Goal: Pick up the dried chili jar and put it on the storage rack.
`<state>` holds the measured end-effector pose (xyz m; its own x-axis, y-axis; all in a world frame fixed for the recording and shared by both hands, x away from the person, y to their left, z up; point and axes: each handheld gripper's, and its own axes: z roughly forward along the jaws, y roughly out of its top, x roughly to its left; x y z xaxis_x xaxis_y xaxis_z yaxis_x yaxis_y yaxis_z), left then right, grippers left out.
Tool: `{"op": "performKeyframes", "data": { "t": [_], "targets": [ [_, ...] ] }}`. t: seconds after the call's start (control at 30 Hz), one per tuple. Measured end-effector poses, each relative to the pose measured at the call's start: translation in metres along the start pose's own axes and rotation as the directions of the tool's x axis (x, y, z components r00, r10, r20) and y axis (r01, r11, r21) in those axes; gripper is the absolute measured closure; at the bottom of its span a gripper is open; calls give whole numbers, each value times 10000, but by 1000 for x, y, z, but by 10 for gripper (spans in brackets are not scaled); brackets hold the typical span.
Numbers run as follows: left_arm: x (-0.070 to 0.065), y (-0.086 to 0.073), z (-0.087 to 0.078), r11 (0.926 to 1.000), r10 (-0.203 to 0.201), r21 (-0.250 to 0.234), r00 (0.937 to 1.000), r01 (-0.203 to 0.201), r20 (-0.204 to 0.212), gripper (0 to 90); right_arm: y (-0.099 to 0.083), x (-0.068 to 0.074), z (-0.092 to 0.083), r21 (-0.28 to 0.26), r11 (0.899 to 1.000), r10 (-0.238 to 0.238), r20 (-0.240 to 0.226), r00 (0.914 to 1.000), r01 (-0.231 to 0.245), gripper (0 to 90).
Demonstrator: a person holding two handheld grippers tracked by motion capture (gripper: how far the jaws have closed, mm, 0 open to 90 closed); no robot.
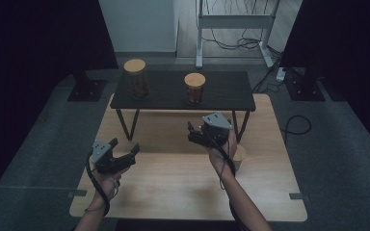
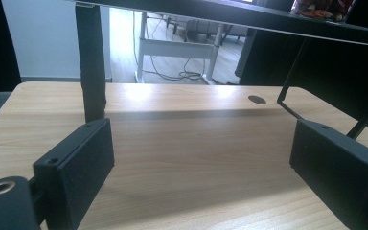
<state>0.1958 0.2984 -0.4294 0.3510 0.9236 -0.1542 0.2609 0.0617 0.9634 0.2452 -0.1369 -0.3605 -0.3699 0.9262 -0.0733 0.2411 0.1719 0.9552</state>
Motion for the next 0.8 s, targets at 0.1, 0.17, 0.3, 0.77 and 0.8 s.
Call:
{"op": "performKeyframes", "data": {
  "t": [0.1,0.17,0.3,0.77,0.8],
  "targets": [
    [0,0,0,10000,-9,-4,10000,9,-10,76,-6,0,-3,29,9999,138,13,9999,-139,83],
    [1,0,0,10000,-11,-12,10000,11,-20,76,-10,0,-6,46,9998,179,12,9998,-179,83],
    [1,0,-1,10000,-12,-24,10000,12,-34,76,-23,-1,-13,62,9994,333,-36,9994,-333,83],
    [0,-1,1,10000,15,80,10000,-14,-40,76,-51,-1,-26,342,9978,582,-242,9980,-573,83],
    [0,-1,2,10000,23,92,10000,-23,-47,76,-53,0,-26,359,9977,590,-255,9979,-580,84]
  ]
}}
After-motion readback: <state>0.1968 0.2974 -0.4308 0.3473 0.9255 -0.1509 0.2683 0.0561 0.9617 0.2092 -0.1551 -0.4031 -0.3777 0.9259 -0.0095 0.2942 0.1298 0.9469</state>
